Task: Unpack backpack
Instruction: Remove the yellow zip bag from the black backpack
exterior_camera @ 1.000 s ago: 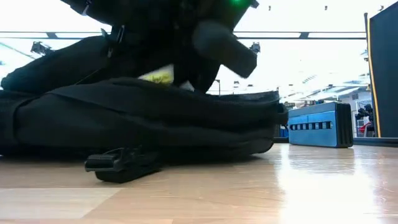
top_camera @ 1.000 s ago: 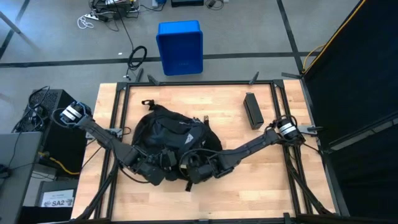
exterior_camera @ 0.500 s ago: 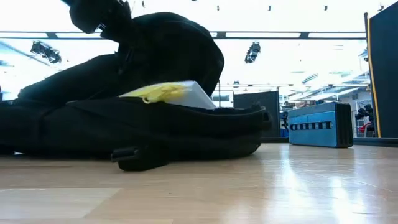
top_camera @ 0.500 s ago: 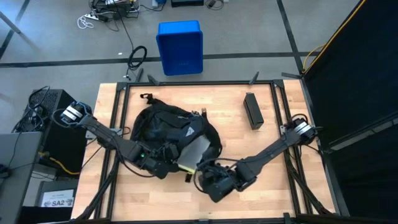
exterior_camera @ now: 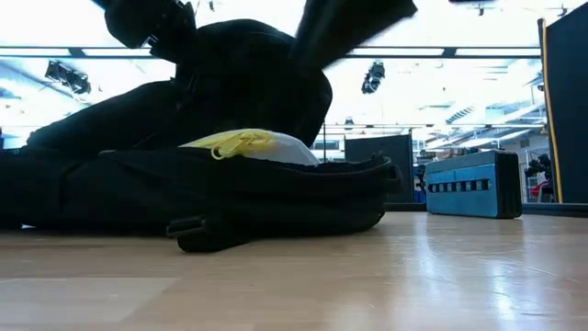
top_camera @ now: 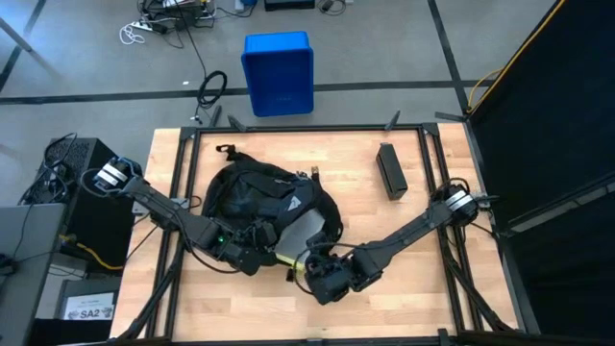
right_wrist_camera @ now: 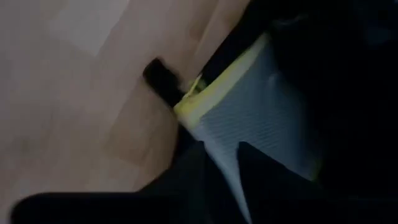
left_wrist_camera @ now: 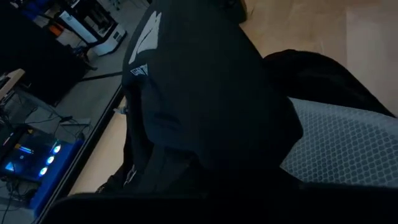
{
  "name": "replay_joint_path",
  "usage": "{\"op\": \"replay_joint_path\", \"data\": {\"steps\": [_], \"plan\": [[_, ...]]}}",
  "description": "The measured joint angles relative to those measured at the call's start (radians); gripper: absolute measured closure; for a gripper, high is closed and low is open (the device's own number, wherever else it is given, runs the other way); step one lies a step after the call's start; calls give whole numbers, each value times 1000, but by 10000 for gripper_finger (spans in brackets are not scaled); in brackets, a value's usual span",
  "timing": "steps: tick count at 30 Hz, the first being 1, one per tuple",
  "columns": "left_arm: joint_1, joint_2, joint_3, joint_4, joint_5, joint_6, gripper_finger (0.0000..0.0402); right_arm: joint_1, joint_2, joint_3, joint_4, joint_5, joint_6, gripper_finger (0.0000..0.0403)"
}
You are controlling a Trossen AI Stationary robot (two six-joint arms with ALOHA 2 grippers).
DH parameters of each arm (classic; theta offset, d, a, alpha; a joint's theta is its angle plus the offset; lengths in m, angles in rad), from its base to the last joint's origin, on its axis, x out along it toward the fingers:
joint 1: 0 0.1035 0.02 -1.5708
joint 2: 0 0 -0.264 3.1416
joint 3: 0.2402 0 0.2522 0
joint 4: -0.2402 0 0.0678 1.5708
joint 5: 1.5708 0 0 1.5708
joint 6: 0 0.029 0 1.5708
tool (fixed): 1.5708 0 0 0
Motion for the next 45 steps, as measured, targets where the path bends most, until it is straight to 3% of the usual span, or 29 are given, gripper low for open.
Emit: {"op": "replay_joint_path", "data": {"steps": [9, 12, 16, 23, 26, 30, 31, 45], "plan": [[0, 0, 0, 10, 39, -5, 396, -37, 113, 0, 2, 79, -4, 143], [0, 0, 0, 9, 40, -8, 396, -59, 157, 0, 37, 134, -16, 116], [0, 0, 0, 9, 59, -9, 396, -110, 207, 1, 142, 147, -28, 111], [0, 0, -1, 10, 65, -9, 396, -191, 235, 1, 313, 101, -55, 169], [0, 0, -1, 8, 70, -12, 396, -202, 235, 1, 331, 98, -56, 238], [0, 0, -1, 0, 72, -15, 396, -200, 224, 3, 319, 102, -80, 372], [0, 0, -1, 0, 71, -15, 396, -195, 222, 7, 317, 101, -83, 385], [0, -1, 1, -21, -11, -19, 396, -53, 116, 103, 137, 296, -87, 403]]}}
